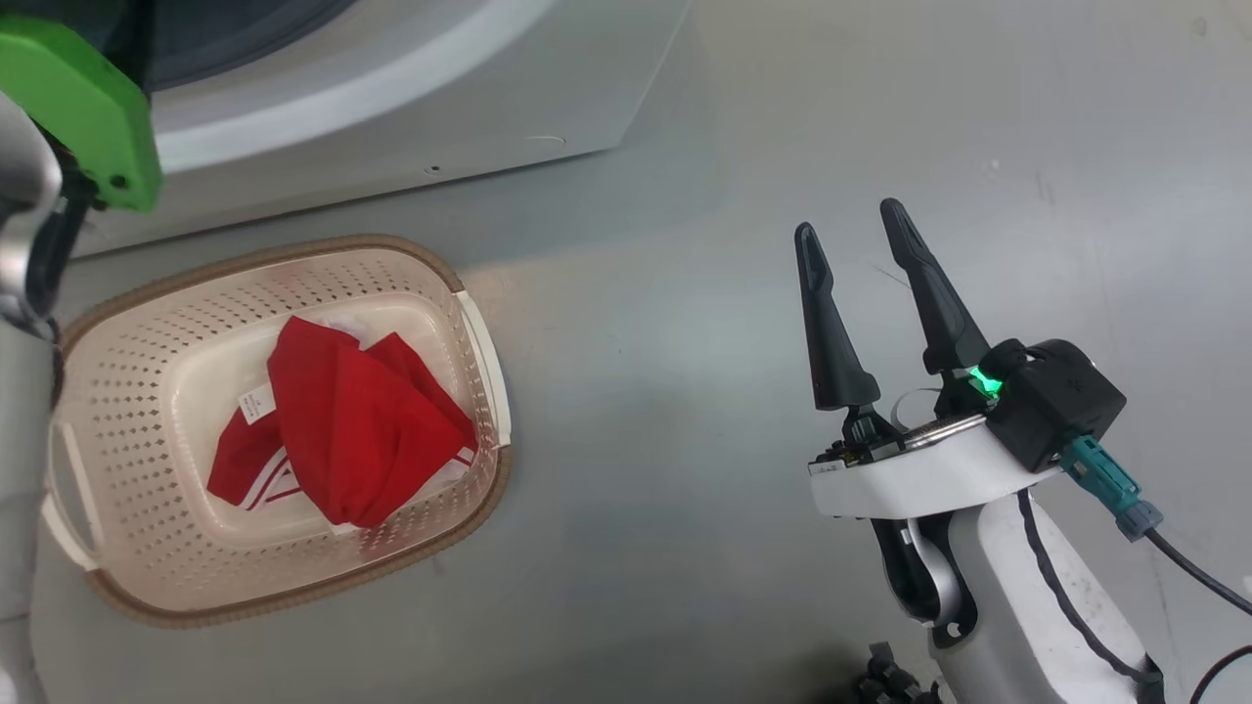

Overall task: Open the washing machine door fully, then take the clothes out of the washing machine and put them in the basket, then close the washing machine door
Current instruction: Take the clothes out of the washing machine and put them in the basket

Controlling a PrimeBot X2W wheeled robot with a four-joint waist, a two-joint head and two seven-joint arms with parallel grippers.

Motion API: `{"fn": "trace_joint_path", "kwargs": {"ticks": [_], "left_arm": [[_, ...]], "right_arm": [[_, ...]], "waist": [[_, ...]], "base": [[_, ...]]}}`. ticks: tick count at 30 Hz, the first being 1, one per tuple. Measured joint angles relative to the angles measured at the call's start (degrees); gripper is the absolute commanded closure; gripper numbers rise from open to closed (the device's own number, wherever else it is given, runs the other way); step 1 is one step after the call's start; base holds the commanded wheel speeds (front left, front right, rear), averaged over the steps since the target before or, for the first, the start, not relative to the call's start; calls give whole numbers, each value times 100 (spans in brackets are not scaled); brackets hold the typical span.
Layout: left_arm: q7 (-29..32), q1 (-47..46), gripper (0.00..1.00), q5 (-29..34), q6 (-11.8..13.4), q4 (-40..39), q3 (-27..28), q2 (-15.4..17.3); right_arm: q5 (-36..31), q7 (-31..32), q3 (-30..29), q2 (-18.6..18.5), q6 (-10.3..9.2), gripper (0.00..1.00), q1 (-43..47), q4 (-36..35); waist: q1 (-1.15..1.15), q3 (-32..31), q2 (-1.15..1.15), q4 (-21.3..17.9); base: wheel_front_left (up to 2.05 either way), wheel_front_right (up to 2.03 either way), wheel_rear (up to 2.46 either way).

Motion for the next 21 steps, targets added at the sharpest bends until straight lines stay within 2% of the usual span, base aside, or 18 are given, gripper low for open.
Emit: {"fn": "trace_joint_path", "kwargs": {"ticks": [6,21], "left_arm": [[590,-703,0,207,-49,130,56,471],[1858,-1927,0,315,-107,700,65,1047]], "right_arm": [[258,0,211,-1,-58,0,-236,-38],[541,0,390,0,-159,0,-428,-41]], "waist": [[0,318,0,-291],[0,864,0,-790]], "base": [[0,0,0],[0,0,0]]}}
